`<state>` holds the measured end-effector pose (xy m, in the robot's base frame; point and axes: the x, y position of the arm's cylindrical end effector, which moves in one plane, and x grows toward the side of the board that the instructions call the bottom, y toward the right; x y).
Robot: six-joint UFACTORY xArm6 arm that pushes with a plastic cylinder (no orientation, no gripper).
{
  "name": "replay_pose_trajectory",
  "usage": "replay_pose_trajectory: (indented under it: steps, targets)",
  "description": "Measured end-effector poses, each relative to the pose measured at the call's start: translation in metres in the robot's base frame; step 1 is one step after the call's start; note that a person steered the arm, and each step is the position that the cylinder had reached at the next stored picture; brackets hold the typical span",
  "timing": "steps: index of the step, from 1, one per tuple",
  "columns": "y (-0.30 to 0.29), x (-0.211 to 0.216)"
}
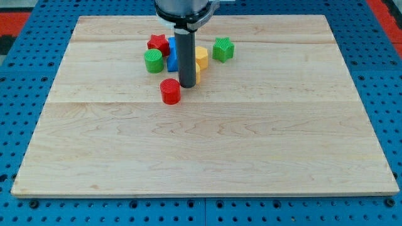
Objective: Push the red circle into the group of blocks
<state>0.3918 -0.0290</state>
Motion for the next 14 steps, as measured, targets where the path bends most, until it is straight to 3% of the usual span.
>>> replay_pose_trajectory:
  steps: [1,3,4,5,7,9,10,11,13,14]
  targets:
    - [0.015,0.034]
    - [-0.033,0.027]
    - [-0.028,0.046]
    - [-0.059,0.049]
    - [-0.076,0.042]
    - [-0.049,0.023]
    - [-0.088,0.025]
    - [-0.090,0.007]
    - [-0.039,0.005]
    - [-0.002,0.047]
